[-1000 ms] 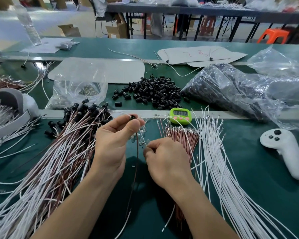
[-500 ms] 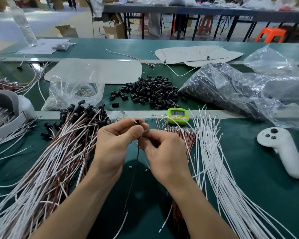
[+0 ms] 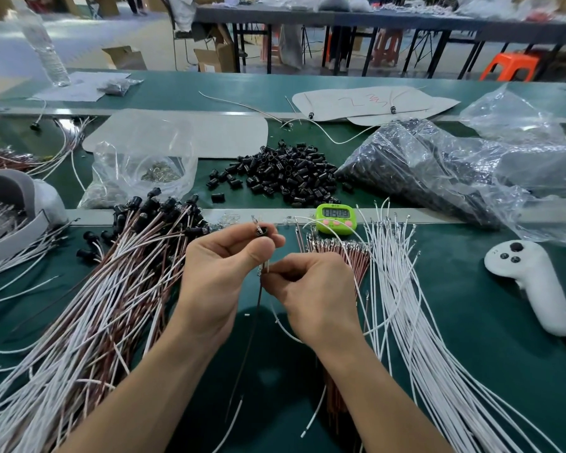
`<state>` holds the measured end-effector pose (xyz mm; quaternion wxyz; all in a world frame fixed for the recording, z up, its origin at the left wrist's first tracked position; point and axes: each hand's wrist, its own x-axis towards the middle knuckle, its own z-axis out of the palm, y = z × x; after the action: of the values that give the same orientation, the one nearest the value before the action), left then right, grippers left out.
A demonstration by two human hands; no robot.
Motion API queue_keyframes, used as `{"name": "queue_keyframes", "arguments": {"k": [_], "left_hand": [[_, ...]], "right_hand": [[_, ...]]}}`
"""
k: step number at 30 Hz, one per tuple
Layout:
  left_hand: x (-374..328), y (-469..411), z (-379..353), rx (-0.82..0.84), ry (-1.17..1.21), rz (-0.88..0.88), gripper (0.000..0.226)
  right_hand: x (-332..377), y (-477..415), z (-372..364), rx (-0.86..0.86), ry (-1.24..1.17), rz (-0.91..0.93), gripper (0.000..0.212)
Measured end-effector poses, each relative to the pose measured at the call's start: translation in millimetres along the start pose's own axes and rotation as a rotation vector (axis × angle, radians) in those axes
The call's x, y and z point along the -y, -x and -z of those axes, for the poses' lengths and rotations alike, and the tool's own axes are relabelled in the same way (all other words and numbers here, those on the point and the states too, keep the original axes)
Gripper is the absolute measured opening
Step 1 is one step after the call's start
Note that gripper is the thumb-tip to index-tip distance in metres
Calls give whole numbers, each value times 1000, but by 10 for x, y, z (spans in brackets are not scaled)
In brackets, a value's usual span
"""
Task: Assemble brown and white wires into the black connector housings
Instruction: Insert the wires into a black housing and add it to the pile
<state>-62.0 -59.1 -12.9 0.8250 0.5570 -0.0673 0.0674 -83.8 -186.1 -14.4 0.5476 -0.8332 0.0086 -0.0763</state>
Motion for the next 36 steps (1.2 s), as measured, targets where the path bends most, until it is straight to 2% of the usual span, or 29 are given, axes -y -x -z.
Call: {"name": "queue_keyframes", "arguments": {"k": [5, 9, 14, 20, 26, 29, 33, 35, 36], "left_hand": [[3, 4, 3, 48, -12, -16, 13], [-1, 24, -6, 46, -10, -24, 13], [-24, 46, -24, 50, -8, -13, 16], [-10, 36, -16, 24, -31, -24, 18], [-19, 69, -62, 70, -58, -12, 17], [-19, 103, -102, 74, -76, -10, 20], [-22, 121, -123, 56, -99, -12, 26], [-23, 111, -107, 48, -103, -27, 27], [-25, 105, -95, 49, -97, -40, 27]], "right_hand": [[18, -1, 29, -11, 20, -14, 46], [0, -7, 57, -37, 82, -33, 22], [-10, -24, 83, -76, 189, -20, 32], [-3, -29, 75, -108, 309, -4, 27], [13, -14, 131, -41, 377, 9, 29], [19, -12, 148, -11, 446, 47, 7], [69, 51, 132, -65, 550, 130, 12], [99, 73, 105, -65, 572, 116, 3], [105, 77, 88, -56, 578, 92, 6]]}}
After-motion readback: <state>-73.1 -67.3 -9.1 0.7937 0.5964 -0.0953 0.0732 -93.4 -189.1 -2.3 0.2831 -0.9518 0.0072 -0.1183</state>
